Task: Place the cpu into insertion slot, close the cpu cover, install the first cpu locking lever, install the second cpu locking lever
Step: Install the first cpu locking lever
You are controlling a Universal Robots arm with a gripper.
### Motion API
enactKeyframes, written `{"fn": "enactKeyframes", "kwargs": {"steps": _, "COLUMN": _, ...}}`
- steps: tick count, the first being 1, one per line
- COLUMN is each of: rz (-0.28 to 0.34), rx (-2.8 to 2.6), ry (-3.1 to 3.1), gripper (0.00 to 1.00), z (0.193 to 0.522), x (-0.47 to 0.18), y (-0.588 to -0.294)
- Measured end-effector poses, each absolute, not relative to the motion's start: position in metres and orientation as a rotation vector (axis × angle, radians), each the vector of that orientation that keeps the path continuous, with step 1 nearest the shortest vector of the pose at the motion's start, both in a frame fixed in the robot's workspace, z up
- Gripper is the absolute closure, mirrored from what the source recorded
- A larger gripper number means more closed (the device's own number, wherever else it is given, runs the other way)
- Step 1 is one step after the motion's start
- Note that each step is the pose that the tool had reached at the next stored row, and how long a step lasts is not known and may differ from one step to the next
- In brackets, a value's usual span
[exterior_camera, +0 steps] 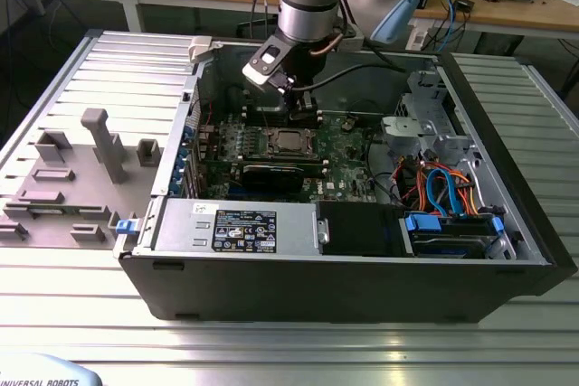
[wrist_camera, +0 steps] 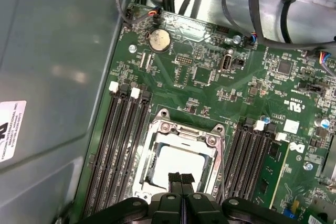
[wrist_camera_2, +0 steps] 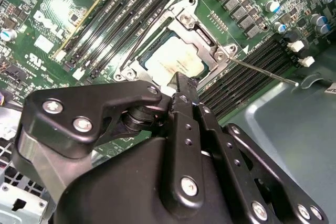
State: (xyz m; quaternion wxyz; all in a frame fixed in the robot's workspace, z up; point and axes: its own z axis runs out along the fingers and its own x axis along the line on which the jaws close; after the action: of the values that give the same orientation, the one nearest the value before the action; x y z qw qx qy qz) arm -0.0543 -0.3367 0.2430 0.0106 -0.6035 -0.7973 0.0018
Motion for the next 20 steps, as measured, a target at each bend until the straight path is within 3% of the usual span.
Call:
{"fn": "enactKeyframes", "kwargs": {"steps": 11, "rz": 0.006, "rx": -1.877, "ry": -2.493, "gripper": 0.89, "z": 0.256, "x": -0.054, "y": -0.337}}
{"fn": "enactKeyframes", "kwargs": {"steps": 20, "rz": 0.010, "rx": -1.555, "ry": -2.706, "gripper": 0.89, "z": 0.256, "x": -0.054, "y": -0.337}}
